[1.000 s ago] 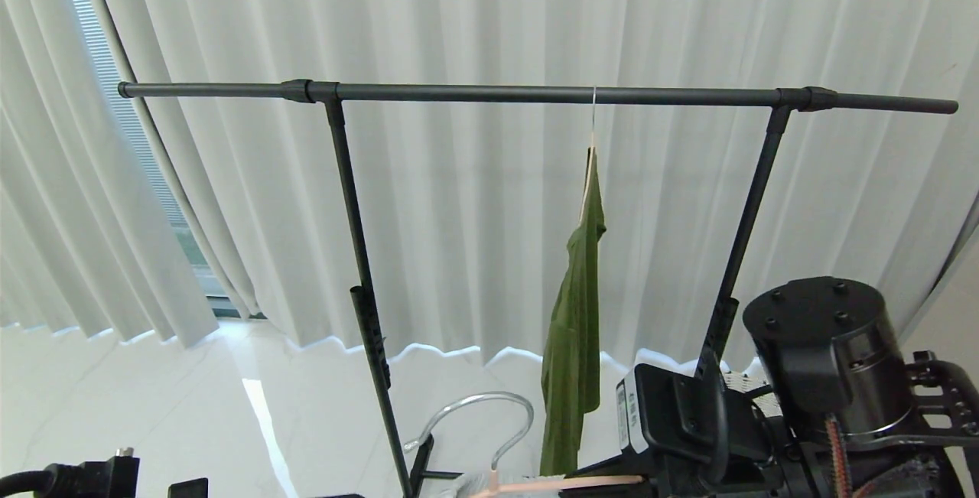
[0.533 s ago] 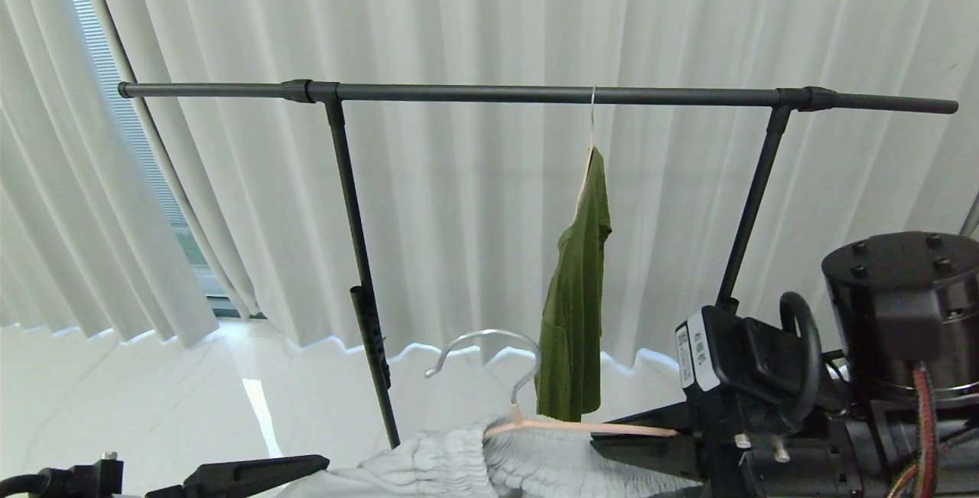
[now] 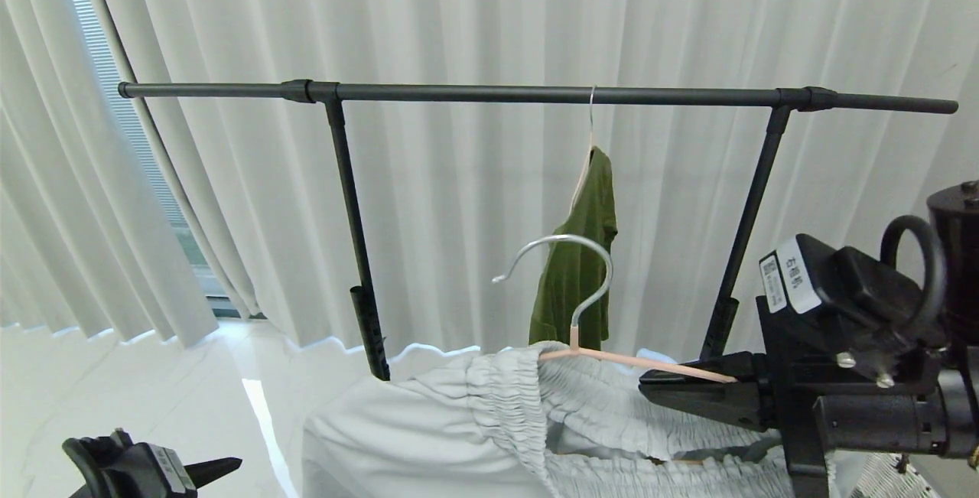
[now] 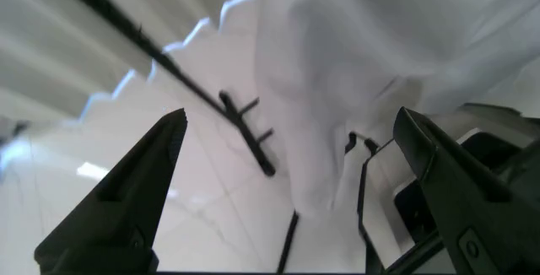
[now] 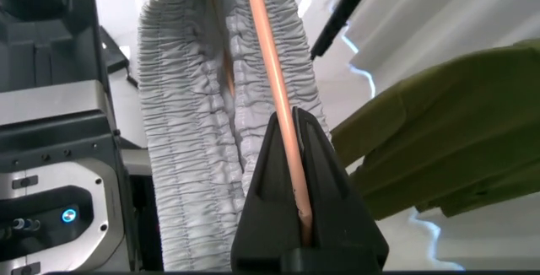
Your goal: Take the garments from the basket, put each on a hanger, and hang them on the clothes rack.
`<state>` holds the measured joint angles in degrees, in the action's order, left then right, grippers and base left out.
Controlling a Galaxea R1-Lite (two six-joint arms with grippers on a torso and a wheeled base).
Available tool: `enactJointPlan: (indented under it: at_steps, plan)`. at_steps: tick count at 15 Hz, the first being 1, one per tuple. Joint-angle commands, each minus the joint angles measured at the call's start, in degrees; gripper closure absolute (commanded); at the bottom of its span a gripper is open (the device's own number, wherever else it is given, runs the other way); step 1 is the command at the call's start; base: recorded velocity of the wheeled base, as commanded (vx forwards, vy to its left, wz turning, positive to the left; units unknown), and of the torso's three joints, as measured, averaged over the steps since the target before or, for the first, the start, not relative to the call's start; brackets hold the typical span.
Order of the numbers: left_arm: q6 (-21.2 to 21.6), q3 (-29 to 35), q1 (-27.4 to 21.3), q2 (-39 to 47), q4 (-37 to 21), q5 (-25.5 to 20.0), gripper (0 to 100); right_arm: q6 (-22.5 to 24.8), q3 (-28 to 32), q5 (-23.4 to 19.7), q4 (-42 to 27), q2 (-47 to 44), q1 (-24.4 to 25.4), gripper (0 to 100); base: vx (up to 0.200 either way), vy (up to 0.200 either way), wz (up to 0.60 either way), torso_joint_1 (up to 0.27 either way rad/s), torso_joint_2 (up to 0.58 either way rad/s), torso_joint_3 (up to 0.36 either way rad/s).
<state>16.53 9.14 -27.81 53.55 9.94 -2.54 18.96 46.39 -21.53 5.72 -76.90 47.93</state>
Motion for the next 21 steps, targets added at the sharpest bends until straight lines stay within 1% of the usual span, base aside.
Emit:
enactJointPlan:
  at_steps: [1, 2, 4, 5, 6, 8, 13, 14, 17, 18, 19, 21]
  plan:
    - [-0.36, -0.79, 3.29, 2.61, 0.08, -0.1, 0, 0.03, 1.08, -0.18, -0.44, 1.22, -0.03, 100, 0.0, 0.0, 0.0, 0.0, 0.0, 0.0]
    - [-1.06, 1.32, 4.69, 5.16, 0.17, -0.1, 0, -0.15, 2.22, -0.53, -1.23, 1.4, 0.05, 100, 0.0, 0.0, 0.0, 0.0, 0.0, 0.0]
    - [-1.41, 3.43, 5.48, 8.41, 0.96, -0.28, 0, -0.15, 4.68, -1.94, -4.57, 1.75, 0.05, 100, 0.0, 0.0, 0.0, 0.0, 0.0, 0.0]
    - [-1.68, 3.6, 5.48, 9.64, 2.19, -0.54, 0, -0.15, 5.82, -2.64, -6.07, 1.84, 0.14, 100, 0.0, 0.0, 0.0, 0.0, 0.0, 0.0]
    - [-1.68, 3.34, 5.66, 10.78, 4.3, -1.51, 0, -0.15, 6.52, -2.91, -6.6, 1.84, 0.05, 100, 0.0, 0.0, 0.0, 0.0, 0.0, 0.0]
    - [-1.59, 2.63, 6.54, 11.57, 6.41, -3.18, 0, -0.15, 6.79, -2.91, -6.68, 1.84, 0.05, 100, 0.0, 0.0, 0.0, 0.0, 0.0, 0.0]
    - [-1.76, 1.93, 6.54, 11.22, 6.59, -3.27, 0, -0.15, 6.96, -2.47, -6.51, 2.1, -0.03, 100, 0.0, 0.0, 0.0, 0.0, 0.0, 0.0]
    - [-1.76, 1.93, 6.54, 11.22, 6.68, -3.27, 100, -0.15, 6.96, -2.38, -6.6, 2.37, -0.03, 100, 0.0, 0.0, 0.0, 0.0, 0.0, 0.0]
    - [-1.76, 2.02, 6.71, 11.49, 6.59, -3.18, 100, -0.24, 6.79, -2.2, -6.77, 3.16, -0.38, 100, 0.0, 0.0, 0.0, 0.0, 0.0, 0.0]
    - [-1.76, 2.02, 7.42, 11.49, 6.59, -3.18, 100, -0.24, 6.7, -2.11, -6.77, 3.25, -1.53, 100, 0.0, 0.0, 0.0, 0.0, 0.0, 0.0]
    - [-1.76, 2.11, 8.38, 11.57, 6.59, -3.18, 100, -0.24, 6.7, -2.03, -6.86, 3.25, -2.23, 100, 0.0, 0.0, 0.0, 0.0, 0.0, 0.0]
    - [-1.76, 2.11, 12.6, 11.84, 6.59, -3.18, 100, -0.24, 6.7, -0.62, -7.21, 3.6, -5.48, 100, 0.0, 0.0, 0.0, 0.0, 0.0, 0.0]
